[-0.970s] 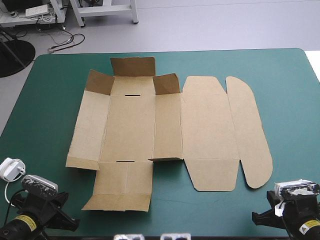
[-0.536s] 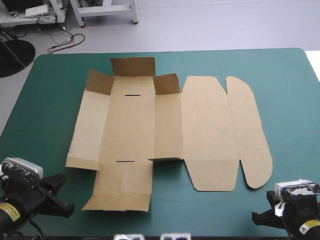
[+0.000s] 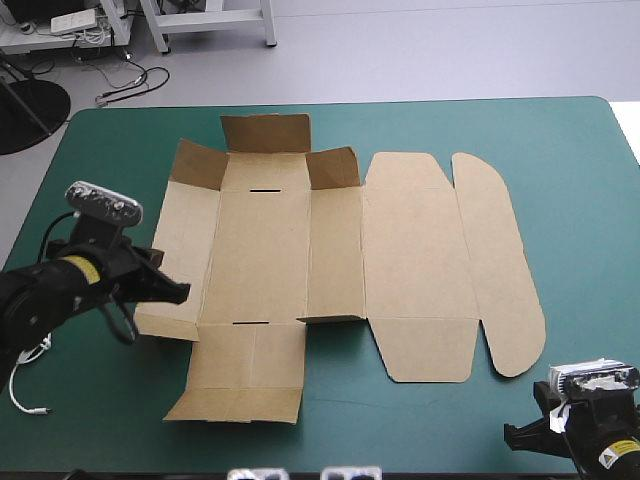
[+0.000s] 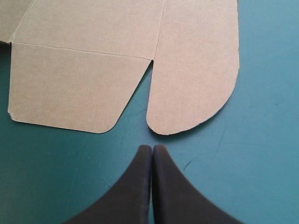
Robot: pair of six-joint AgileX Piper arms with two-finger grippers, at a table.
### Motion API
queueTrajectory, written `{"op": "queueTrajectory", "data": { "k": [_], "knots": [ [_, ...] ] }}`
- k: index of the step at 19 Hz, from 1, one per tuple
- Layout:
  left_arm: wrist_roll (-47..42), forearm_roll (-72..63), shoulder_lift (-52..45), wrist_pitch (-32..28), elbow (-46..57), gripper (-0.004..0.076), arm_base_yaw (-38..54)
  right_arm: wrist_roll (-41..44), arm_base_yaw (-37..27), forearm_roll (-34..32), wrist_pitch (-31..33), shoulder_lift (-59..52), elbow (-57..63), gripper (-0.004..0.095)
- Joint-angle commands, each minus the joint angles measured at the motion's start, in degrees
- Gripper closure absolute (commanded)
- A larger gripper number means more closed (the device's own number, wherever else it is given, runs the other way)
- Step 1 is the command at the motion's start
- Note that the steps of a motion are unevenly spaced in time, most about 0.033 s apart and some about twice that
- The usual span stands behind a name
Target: Fold the box
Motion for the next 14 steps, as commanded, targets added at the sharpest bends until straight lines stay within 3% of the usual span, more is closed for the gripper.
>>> {"op": "queueTrajectory", "data": {
  "k": [1,4,8,10,14],
  "knots": [
    [-4.6,8.0,8.2,-5.2,-5.8,0.0729,0.7,-0.3,0.2,0.6,-3.2,0.8,-1.5,0.0923],
    [-2.7,1.0,15.6,-5.2,-12.0,0.0707,9.4,-0.3,0.2,0.6,-3.2,0.8,-1.5,0.0923],
    [11.4,-24.7,24.9,5.0,-18.0,0.0708,31.5,-0.3,0.2,0.6,-3.2,0.8,-1.5,0.0923],
    [15.2,-28.7,27.8,13.2,-18.0,0.0708,38.9,-0.3,0.2,0.6,-3.2,0.8,-1.5,0.0923],
    [19.0,-31.5,31.1,14.5,-14.7,0.0708,44.8,-0.3,0.2,0.6,-3.2,0.8,-1.5,0.0923]
  ]
}}
